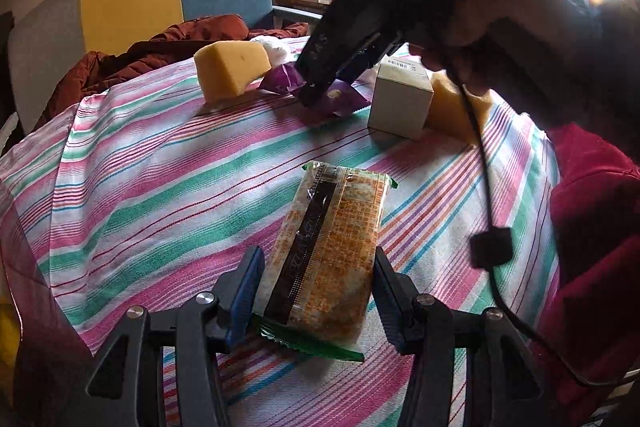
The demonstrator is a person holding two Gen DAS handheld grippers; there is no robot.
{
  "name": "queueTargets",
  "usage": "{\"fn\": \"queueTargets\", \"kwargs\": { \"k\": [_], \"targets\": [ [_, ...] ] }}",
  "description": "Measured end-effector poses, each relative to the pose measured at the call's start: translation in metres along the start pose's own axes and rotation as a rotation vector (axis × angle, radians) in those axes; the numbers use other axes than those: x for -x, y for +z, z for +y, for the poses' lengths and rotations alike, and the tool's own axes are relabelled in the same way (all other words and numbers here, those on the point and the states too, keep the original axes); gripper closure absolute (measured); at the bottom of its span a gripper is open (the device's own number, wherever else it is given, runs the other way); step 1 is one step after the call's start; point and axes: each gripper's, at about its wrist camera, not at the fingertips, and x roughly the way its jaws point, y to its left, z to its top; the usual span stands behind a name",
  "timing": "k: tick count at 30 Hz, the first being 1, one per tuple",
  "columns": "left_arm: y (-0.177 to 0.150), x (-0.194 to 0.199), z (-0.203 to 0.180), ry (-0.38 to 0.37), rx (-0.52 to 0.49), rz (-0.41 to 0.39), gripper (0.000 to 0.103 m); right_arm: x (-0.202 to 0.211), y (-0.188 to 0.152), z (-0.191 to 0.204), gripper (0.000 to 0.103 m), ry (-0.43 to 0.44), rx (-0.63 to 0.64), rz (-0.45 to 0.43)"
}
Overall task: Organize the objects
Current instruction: 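Grasp the purple candy packet with the right tool while left tool holds bar, then carry the snack bar and purple packet to the gold tray and release both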
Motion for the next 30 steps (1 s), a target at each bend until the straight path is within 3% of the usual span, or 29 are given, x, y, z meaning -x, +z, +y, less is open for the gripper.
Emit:
{"fn": "queueTargets", "kwargs": {
  "k": [7,17,23,26,30],
  "targets": [
    [-0.001,0.001,-0.001,0.016,-0.007,-0.008,0.05,0.048,-0.04,-0.001,0.065,0.085,-0.064,-0.123],
    [-0.008,0.024,0.005,0.023,0.056,0.013,0.054,0.077,-0.082,0.023,0.065,0.141,-0.095,-0.186],
    [-0.007,0.077,0.01,0.05,0.07,-0.098,0.054,0.099,-0.083,0.034,0.065,0.159,-0.101,-0.242],
    [-0.007,0.106,0.025,0.073,0.128,-0.143,0.054,0.108,-0.079,0.051,0.065,0.18,-0.078,-0.263],
    [-0.014,0.152,0.056,0.166,0.226,-0.206,0.054,0.116,-0.071,0.09,0.065,0.222,-0.004,-0.274]
  ]
}}
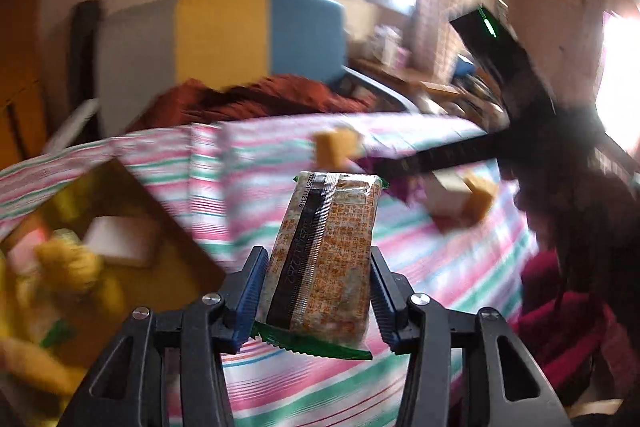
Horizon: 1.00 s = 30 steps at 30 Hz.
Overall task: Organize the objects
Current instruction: 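Carry the snack bar and purple packet to the gold tray and release both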
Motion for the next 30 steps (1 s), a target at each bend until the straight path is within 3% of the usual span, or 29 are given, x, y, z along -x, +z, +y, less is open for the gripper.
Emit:
{"fn": "queueTargets", "kwargs": {
  "k": [8,14,16,18,19,22,26,30],
  "targets": [
    [-0.002,0.049,0.095,0.277,0.237,-0.05,0.054,-0.021,0.019,0.094,0.065,0.123,0.124,0.006],
    [-0.021,0.059,0.146,0.382,0.402,-0.029,0.053,-0.039,0.021,0.173,0.063,0.198,0.239,0.037],
    [-0.026,0.061,0.153,0.422,0.446,-0.019,0.053,-0.046,0.02,0.192,0.058,0.214,0.258,0.046],
    [-0.029,0.066,0.157,0.431,0.453,-0.023,0.053,-0.05,0.02,0.205,0.027,0.231,0.262,0.044],
    [-0.03,0.067,0.155,0.43,0.45,-0.027,0.052,-0.05,0.019,0.21,0.022,0.228,0.265,0.039],
    [-0.032,0.071,0.155,0.454,0.437,-0.037,0.048,-0.051,0.016,0.217,0.017,0.227,0.26,0.04],
    [-0.035,0.078,0.152,0.484,0.426,-0.042,0.044,-0.044,0.007,0.21,0.002,0.191,0.222,0.017],
    [-0.041,0.086,0.148,0.496,0.427,-0.044,0.044,-0.031,-0.005,0.203,0.0,0.113,0.185,-0.052]
  ]
}}
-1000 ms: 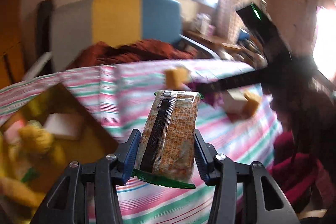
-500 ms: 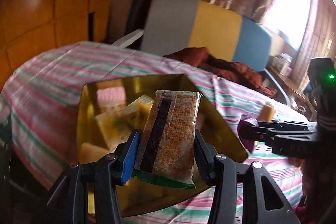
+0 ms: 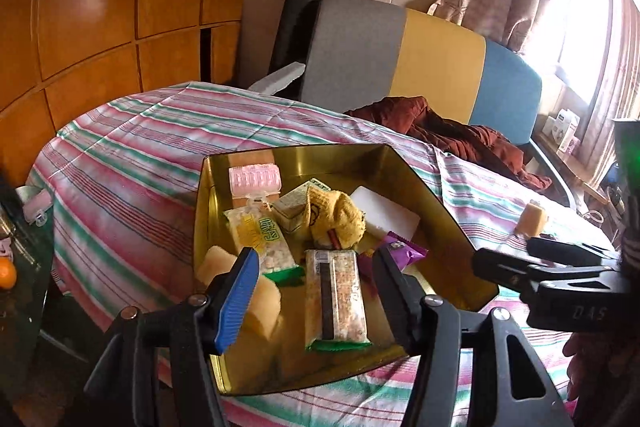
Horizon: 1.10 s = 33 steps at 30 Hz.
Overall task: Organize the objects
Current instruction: 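Carry the snack bar and purple packet to the gold tray and release both, then swing both tools back toward the remaining items on the cloth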
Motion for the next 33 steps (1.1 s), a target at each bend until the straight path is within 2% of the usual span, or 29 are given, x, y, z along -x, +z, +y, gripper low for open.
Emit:
{"fn": "queueTargets", "kwargs": {
  "k": [3,9,20,33],
  "targets": [
    [-0.002,0.003,0.0,0.007,-0.002,-0.001,0.044,0.011,-0.012,0.002,0.0,-0.053,-0.002,-0.056],
    [-0.008,0.007,-0.001,0.017,-0.004,0.003,0.044,0.019,-0.028,0.006,0.0,-0.113,0.031,-0.094],
    [-0.013,0.012,-0.011,0.016,-0.025,0.014,0.043,0.021,-0.039,0.009,0.0,-0.14,0.058,-0.112],
    [-0.018,0.01,-0.028,0.024,-0.077,0.035,0.043,0.025,-0.048,-0.008,0.0,-0.139,0.014,-0.112]
  ]
}}
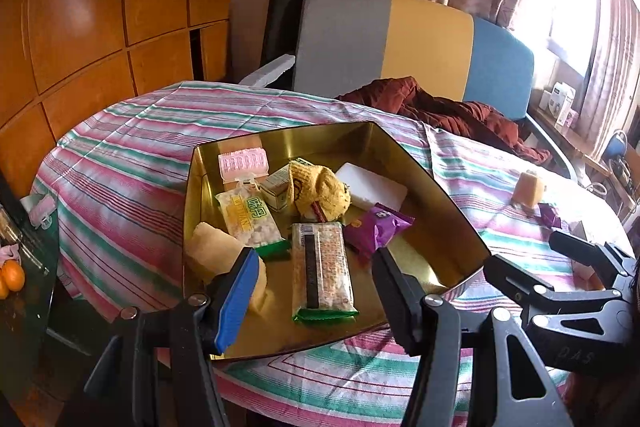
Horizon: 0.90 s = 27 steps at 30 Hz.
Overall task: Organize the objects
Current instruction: 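Swing both tools back toward the remaining items on the cloth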
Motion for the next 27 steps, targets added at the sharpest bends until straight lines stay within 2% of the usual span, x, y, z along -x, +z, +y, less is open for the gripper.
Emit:
{"fn": "queueTargets", "kwargs": {
  "k": [14,27],
  "targets": [
    [-0.003,-0.006,-0.019,0.003,-0.058,0.025,0.043,-0.002,-0.004,-0.016,0.0,-0.016,0.005,0.013],
    [-0.004,-0.012,-0.031,-0.032,-0.083,0.042,0.044,-0.012,-0.011,-0.055,0.0,-0.062,-0.044,0.071]
  ]
}}
